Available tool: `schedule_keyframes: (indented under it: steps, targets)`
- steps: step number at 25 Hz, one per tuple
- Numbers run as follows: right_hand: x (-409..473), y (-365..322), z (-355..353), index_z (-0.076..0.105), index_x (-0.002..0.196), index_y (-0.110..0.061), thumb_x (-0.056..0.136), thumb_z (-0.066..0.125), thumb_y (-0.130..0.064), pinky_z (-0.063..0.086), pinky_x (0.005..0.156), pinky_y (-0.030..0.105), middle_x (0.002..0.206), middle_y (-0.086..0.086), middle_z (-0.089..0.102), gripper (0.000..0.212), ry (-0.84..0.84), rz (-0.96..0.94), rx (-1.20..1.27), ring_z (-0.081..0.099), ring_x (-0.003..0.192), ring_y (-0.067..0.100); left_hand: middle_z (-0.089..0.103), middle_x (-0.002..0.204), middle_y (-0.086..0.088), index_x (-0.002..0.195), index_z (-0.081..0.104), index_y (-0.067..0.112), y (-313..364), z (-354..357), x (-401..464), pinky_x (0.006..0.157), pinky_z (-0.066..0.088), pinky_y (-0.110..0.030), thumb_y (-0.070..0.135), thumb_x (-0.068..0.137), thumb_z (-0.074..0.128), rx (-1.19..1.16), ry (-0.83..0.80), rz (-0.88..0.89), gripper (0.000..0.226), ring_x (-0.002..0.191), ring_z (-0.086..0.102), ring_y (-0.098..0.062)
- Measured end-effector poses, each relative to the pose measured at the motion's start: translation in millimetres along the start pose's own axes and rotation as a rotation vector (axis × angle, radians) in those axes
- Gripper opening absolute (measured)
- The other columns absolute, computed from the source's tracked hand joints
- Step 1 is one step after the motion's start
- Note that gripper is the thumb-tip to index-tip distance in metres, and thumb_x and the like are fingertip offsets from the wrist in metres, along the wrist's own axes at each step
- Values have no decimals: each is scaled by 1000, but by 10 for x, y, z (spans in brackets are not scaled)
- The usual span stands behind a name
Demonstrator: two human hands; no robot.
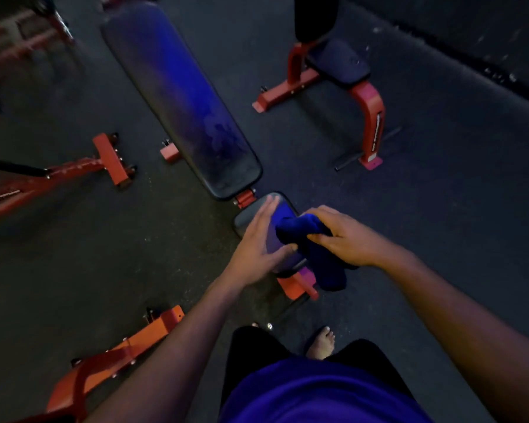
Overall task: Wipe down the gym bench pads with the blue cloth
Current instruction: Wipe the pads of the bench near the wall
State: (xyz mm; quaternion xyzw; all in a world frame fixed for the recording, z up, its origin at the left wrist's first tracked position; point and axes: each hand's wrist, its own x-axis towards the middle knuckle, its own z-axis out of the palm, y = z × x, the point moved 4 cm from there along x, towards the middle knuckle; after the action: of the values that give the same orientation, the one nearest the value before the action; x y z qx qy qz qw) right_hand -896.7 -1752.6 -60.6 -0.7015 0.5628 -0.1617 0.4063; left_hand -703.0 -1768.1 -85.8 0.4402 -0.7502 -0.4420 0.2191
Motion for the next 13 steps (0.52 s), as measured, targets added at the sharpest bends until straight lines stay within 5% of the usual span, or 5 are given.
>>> schedule_keyframes:
  steps: [3, 6, 10, 13]
  targets:
    - [-87, -315, -199, 57, 119, -25, 95, 59, -18, 45, 97, 38, 108, -4, 53, 25, 33, -41, -4, 57, 103, 9, 70, 115, 2, 120, 66, 13, 265, -181, 82, 99, 50, -44, 35, 90, 69, -41, -55, 80, 37, 108, 64, -13]
    - [-238, -460, -380, 57, 115, -31, 94, 60, -15, 48, 94, 35, 108, -13, 61, 26, 130, -8, 0, 59, 103, 2, 60, 80, 11, 94, 61, 21, 409, -260, 135, 72, 46, -32, 39, 93, 66, -31, -63, 138, 18, 76, 55, 2]
    - [-507, -393, -498, 59, 110, -33, 95, 59, -14, 51, 87, 37, 102, -15, 67, 25, 277, 49, 21, 63, 98, 3, 68, 90, 5, 109, 65, 18, 556, -166, 262, 79, 49, -40, 36, 100, 64, -30, -165, 221, 20, 85, 64, -10]
    - [-693, -229, -582, 60, 106, -33, 96, 55, -9, 51, 83, 36, 97, -13, 68, 26, 412, 86, 109, 64, 92, 7, 70, 100, 7, 116, 66, 16, 741, -26, 429, 80, 47, -28, 28, 100, 67, -19, -217, 281, 20, 93, 65, -6]
